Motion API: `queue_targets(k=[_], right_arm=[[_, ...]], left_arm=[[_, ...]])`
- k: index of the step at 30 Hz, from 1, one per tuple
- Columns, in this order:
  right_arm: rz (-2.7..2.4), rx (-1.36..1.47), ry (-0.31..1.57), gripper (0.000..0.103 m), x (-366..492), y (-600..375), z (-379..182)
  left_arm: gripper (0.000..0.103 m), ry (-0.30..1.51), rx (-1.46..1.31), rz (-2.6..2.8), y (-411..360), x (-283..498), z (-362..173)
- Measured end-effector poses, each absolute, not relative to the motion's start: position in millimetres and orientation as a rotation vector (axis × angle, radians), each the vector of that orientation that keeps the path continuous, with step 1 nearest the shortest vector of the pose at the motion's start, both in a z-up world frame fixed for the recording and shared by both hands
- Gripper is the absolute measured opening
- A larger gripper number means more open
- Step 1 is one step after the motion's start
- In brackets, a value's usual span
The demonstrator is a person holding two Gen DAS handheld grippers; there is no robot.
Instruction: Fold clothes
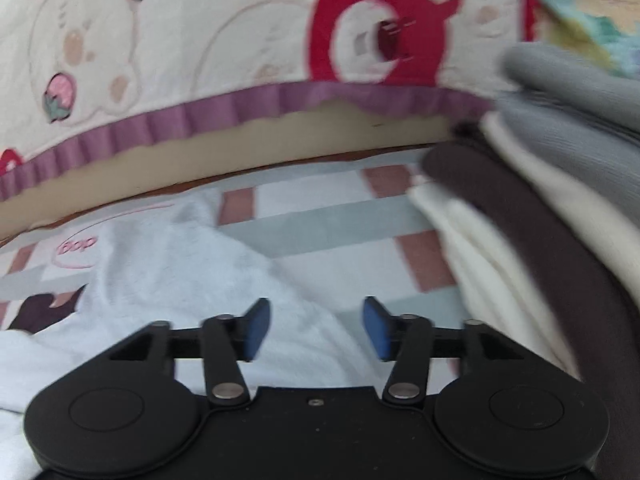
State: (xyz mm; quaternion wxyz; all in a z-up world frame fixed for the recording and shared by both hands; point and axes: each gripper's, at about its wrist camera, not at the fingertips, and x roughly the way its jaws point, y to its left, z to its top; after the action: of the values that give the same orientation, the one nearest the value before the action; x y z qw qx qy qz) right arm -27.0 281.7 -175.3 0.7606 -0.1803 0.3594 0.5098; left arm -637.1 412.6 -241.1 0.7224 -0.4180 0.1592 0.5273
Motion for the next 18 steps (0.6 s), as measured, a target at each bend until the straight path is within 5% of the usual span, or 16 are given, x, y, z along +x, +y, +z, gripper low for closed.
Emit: queue_targets(k=[13,15,16,18], right_arm=[[1.192,-0.550,0.788,0.070,-32.6,370.2,-222.2],[1.220,-0.546,0.757,0.049,-38.2,371.0,-219.2],[1.244,-0.545,0.742,0.007,-41.2,369.4,-215.1],[1.289,-0.536,0.708,0.007,-46.8,365.2,-205.8]], left_arm=[[0.002,-0.084,-1.072,0.914,393.3,-654.9,-223.6],[0.002,-0.046,-1.090,0.940,394.7,-654.0,-227.7],[0.002,-0.020,-1.098,0.954,395.9,-653.6,-230.0],[0.002,0.008,-1.109,0.965,397.8,-653.8,-233.6]])
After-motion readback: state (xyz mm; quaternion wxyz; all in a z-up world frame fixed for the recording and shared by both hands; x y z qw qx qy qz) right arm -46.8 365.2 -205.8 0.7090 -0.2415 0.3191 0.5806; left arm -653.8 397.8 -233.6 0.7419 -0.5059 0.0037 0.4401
